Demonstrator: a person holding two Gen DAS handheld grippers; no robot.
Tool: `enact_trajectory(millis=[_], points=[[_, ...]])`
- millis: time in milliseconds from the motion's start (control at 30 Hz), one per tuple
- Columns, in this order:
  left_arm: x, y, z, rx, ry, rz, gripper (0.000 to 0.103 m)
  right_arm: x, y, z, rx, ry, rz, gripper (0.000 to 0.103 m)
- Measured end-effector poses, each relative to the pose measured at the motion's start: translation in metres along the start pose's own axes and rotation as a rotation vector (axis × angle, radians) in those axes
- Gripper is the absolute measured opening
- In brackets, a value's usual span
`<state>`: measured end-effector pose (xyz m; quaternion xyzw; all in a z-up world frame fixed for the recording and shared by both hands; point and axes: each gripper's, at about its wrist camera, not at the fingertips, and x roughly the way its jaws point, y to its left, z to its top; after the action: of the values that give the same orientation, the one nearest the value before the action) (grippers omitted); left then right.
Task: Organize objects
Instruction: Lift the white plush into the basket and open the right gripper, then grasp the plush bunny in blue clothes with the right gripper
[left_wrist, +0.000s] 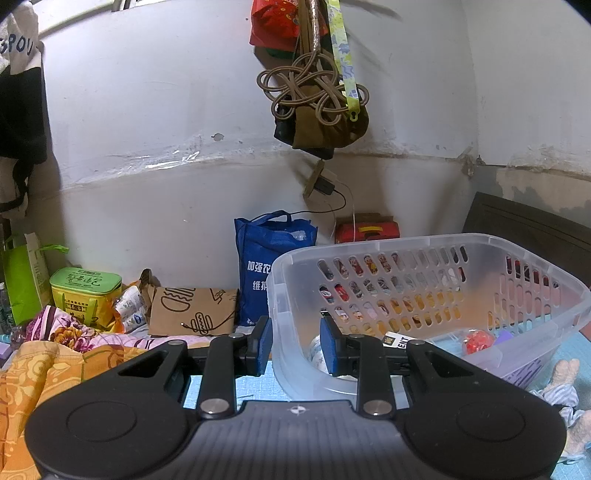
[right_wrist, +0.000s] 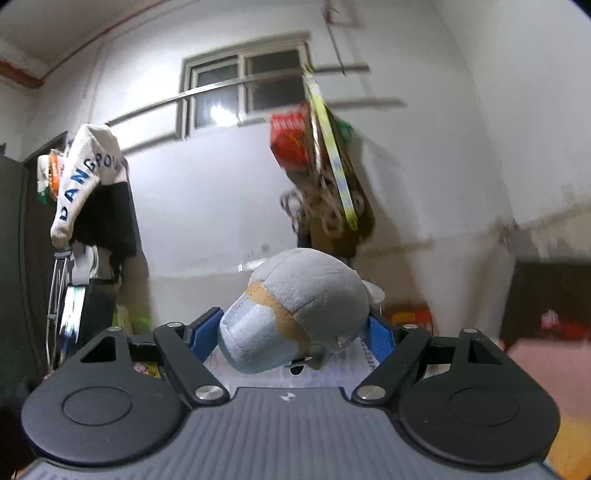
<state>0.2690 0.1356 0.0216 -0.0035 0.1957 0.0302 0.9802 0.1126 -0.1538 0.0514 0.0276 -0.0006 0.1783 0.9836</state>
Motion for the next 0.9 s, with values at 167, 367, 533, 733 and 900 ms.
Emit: enact_trajectory(millis=[167,367,533,733,900], points=[[0.000,0.000,0.001,0.003,0.004,-0.001,0.033,0.080,0.012,0.044,-0.113,0.127,0.011,0.082],[0.000,0.000,0.001,0.002,0.004,-0.002,0.033,0.133,0.014,0.030,-0.107,0.242,-0.024,0.103],[0.000,0.001,0.001,0.003,0.006,-0.004,0.034,0.129,0.006,0.014,-0.067,0.243,-0.085,0.103],[0.001,0.001,0.002,0.000,0.006,-0.004,0.034,0.100,-0.015,0.001,-0.011,0.230,-0.094,0.103],[0.001,0.001,0.002,0.002,0.005,-0.005,0.034,0.087,-0.031,-0.012,0.021,0.258,-0.112,0.103]])
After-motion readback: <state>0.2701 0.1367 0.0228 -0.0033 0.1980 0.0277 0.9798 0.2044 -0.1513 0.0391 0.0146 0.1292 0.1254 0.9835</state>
